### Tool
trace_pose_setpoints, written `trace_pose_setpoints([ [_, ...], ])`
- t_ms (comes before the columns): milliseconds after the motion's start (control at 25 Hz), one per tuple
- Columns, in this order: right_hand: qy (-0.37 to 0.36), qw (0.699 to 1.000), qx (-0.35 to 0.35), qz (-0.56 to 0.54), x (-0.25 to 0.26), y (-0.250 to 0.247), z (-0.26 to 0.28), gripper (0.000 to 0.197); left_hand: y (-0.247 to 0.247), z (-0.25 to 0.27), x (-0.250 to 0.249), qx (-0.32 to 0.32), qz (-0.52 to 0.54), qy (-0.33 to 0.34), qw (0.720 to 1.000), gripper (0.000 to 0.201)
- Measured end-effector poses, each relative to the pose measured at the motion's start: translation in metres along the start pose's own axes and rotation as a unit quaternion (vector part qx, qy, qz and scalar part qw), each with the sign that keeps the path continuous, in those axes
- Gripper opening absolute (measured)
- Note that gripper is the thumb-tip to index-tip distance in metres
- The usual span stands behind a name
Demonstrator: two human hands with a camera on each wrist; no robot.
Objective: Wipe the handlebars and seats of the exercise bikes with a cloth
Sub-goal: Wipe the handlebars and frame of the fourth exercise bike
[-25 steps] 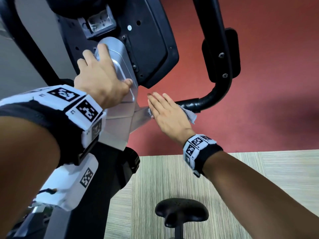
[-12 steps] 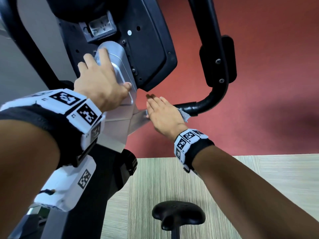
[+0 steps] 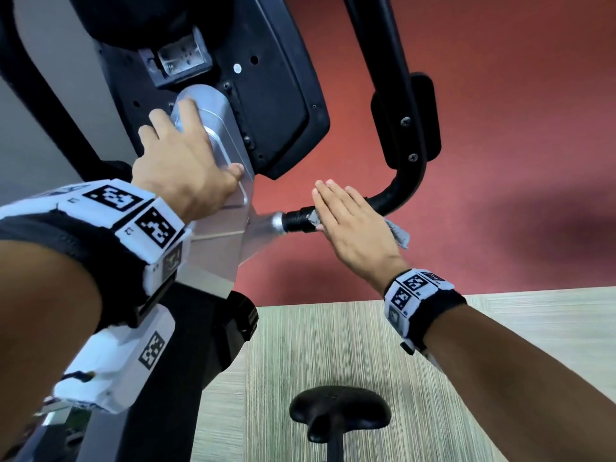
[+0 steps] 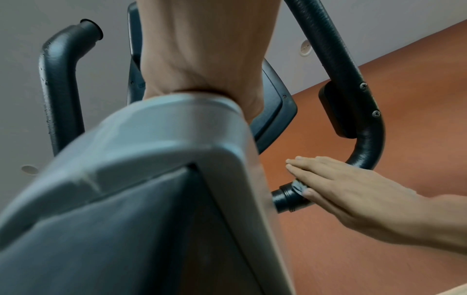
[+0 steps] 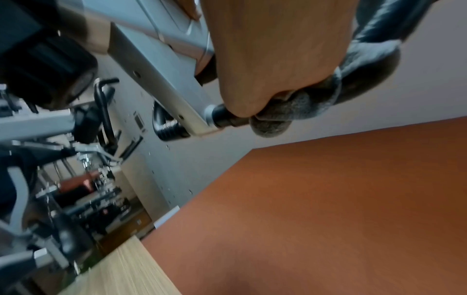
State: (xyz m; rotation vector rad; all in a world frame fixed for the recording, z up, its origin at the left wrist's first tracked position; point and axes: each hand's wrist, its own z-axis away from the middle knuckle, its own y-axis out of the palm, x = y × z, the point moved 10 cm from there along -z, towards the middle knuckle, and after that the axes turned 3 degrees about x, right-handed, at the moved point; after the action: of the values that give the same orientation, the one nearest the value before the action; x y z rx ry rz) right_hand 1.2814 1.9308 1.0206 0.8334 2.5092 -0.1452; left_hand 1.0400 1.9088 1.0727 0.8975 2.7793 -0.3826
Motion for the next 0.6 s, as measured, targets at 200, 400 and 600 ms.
trace_pose_setpoints([
  [200,-0.056,0.995,0.082,-0.001,0.039,0.011,-0.037,0.057,0.001,0.0,-0.002,-0.001,-0.001,0.005,1.0,0.083],
  [400,0.019,0.999,-0.028,-0.02,-0.021,-0.009,0.012,0.057,0.001,0.001,0.0,0.0,0.005,0.005,1.0,0.081],
  [600,0.145,0.989,0.004,-0.032,-0.025,-0.007,-0.01,0.057,0.001,0.001,0.001,0.001,0.001,0.004,1.0,0.082],
])
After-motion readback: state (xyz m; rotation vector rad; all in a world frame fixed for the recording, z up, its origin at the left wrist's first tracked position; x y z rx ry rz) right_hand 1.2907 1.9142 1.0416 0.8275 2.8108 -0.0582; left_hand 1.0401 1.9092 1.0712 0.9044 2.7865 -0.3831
